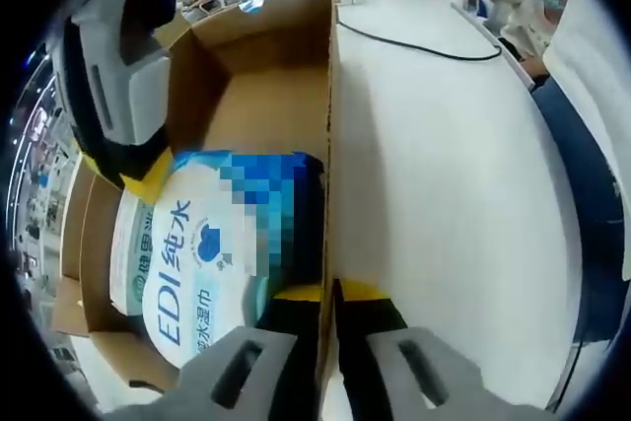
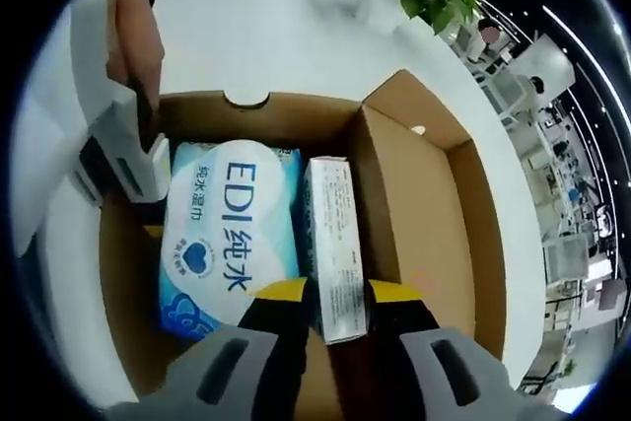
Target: Operate the shoe box by opening the lid, removing the specified soft item, and placing it in the target area until the item is outside and the box remains undamaged.
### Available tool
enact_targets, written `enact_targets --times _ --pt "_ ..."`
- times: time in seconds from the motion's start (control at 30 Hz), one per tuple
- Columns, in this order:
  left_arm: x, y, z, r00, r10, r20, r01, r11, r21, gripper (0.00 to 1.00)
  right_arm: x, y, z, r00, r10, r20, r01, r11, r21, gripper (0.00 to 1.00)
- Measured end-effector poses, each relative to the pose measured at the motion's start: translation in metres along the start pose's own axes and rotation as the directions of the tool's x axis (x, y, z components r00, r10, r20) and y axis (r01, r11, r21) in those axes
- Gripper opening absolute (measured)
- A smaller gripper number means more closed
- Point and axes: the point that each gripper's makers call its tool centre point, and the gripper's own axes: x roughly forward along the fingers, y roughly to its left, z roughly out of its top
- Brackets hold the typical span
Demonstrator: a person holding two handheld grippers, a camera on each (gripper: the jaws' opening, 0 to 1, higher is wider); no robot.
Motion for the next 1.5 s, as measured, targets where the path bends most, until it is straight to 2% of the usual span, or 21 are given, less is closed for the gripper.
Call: enact_targets --times 0.17,0.57,0.73,0.93,1.0,1.1,1.27,1.5 --pt "0.000 0.001 0.000 1.000 -0.001 0.000 0.001 1.000 0.001 0.02 -0.002 -0.001 -0.003 1.000 0.005 0.019 -0.005 1.000 0.010 0.20" --pt "-0.001 0.000 0.000 1.000 0.007 -0.001 -0.007 1.000 -0.002 0.02 -0.013 0.004 -0.026 0.999 0.007 0.046 -0.012 0.994 0.112 0.19" --pt "0.000 0.000 0.000 1.000 0.009 -0.002 -0.009 1.000 -0.001 0.02 -0.015 0.005 -0.029 0.999 0.004 0.053 -0.012 0.989 0.149 0.19" --pt "-0.001 0.000 -0.001 1.000 0.010 -0.002 -0.010 1.000 -0.001 0.02 -0.017 0.001 -0.028 1.000 0.010 0.013 -0.013 0.984 0.180 0.22" --pt "-0.001 0.000 -0.001 1.000 0.011 -0.002 -0.011 1.000 0.000 0.02 -0.019 -0.001 -0.029 1.000 0.005 0.010 -0.007 0.986 0.167 0.25" --pt "-0.001 0.000 -0.001 1.000 0.011 -0.002 -0.011 1.000 -0.001 0.02 -0.019 0.003 -0.034 0.999 0.047 0.002 -0.047 0.976 0.214 0.20" --pt "-0.001 0.000 -0.001 1.000 0.011 -0.002 -0.011 1.000 0.001 0.02 -0.019 0.002 -0.037 0.999 0.045 0.009 -0.046 0.980 0.193 0.19" --pt "0.000 -0.001 -0.001 1.000 0.007 -0.001 -0.007 1.000 0.002 0.02 -0.026 0.003 -0.052 0.999 0.039 -0.015 -0.035 0.977 0.210 0.19"
